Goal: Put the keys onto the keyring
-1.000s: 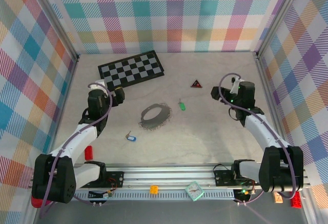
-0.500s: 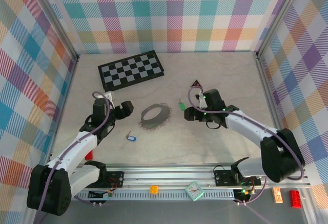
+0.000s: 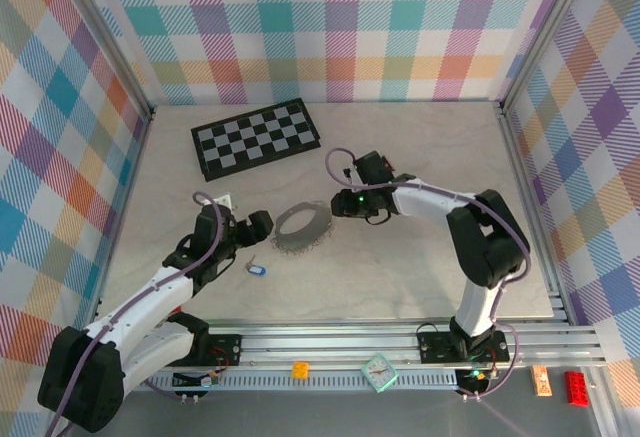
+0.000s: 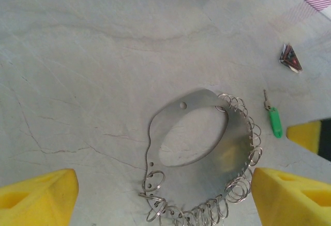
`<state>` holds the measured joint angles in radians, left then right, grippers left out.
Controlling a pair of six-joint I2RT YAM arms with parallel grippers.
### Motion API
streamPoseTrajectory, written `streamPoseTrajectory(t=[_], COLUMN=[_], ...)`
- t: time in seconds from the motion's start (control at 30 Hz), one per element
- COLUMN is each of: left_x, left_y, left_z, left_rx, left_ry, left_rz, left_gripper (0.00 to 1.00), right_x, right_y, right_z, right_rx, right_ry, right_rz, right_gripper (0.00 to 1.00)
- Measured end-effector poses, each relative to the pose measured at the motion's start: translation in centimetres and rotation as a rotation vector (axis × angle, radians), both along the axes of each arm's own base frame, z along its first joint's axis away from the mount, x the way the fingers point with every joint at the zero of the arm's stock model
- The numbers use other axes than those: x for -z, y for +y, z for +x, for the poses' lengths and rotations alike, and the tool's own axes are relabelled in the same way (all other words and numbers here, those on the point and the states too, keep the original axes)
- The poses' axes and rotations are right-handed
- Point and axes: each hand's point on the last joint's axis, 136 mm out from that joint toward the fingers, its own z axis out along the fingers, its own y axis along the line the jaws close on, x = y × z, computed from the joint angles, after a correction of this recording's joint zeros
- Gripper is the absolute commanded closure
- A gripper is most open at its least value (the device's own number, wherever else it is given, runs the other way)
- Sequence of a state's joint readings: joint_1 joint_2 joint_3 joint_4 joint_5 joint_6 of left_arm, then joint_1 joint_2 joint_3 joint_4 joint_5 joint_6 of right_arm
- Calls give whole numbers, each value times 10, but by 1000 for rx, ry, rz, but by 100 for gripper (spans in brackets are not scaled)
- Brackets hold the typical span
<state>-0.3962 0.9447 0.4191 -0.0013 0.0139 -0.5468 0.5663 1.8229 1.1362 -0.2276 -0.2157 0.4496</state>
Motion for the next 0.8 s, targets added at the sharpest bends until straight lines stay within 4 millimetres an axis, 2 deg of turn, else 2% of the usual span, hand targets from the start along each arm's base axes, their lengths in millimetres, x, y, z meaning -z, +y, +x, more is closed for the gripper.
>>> streamPoseTrajectory(t=[0.17, 0.5, 0.8], left_x=[-1, -10, -12], left_y=[0, 5, 6], left_z=[-3, -6, -6], left_rx=[-4, -19, -20], left_ry=[1, -27, -33], left_rz=[6, 10, 12], left_gripper=[14, 14, 14], right_x=[12, 31, 31], right_y=[11, 15, 16], right_z=[14, 8, 6], right_rx=[10, 12, 12], right_ry=[22, 83, 98], right_rz=[-13, -52, -47], right_gripper=[68, 76, 87])
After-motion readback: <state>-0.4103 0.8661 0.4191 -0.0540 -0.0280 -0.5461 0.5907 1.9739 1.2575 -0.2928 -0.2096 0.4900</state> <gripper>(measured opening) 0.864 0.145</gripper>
